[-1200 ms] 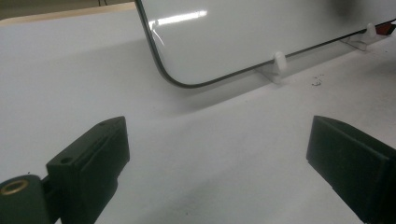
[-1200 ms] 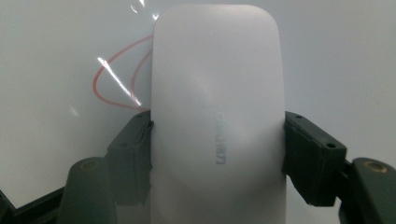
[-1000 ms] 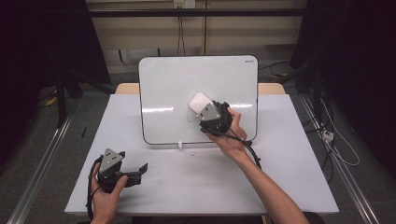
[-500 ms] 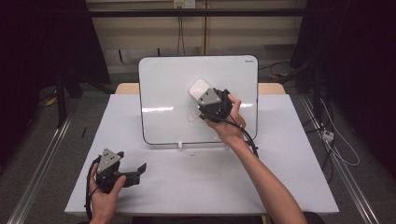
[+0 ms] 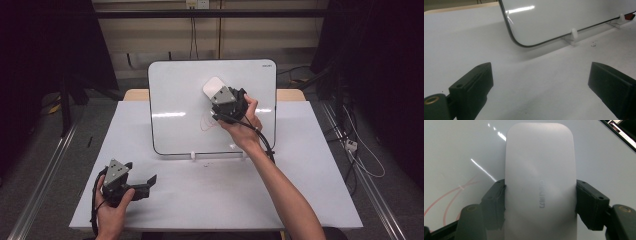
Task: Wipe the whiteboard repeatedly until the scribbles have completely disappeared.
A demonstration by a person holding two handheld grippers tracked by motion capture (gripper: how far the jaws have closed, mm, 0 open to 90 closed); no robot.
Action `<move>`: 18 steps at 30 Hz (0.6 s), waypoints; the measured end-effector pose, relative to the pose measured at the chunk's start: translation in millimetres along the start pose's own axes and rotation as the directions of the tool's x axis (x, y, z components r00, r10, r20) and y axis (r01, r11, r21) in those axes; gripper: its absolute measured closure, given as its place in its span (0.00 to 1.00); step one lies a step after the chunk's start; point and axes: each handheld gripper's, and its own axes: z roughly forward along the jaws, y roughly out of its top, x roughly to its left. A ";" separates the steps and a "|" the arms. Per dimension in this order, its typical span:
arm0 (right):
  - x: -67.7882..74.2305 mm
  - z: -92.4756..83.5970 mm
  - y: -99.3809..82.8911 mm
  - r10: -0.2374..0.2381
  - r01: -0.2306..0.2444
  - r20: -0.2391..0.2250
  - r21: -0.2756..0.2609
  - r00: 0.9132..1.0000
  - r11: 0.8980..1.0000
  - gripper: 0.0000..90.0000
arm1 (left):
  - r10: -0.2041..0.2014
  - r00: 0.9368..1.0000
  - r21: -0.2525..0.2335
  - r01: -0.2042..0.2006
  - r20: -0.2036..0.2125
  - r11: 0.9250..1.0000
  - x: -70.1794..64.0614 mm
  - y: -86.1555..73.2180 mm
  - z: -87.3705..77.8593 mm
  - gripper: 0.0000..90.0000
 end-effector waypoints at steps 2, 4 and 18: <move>5.5 0.3 -1.3 -0.010 0.010 -0.007 -0.005 1.000 1.000 0.35 | 0.001 1.000 0.002 -0.001 -0.002 1.000 0.1 0.1 0.1 0.07; 8.5 0.2 -1.8 -0.014 0.014 -0.010 -0.006 1.000 1.000 0.35 | 0.000 1.000 0.000 0.000 -0.001 1.000 0.1 -0.1 0.7 0.07; 48.7 -7.3 -15.7 -0.105 0.104 -0.072 -0.022 0.992 0.994 0.35 | 0.009 1.000 0.001 -0.009 0.001 1.000 -0.9 -0.2 0.3 0.07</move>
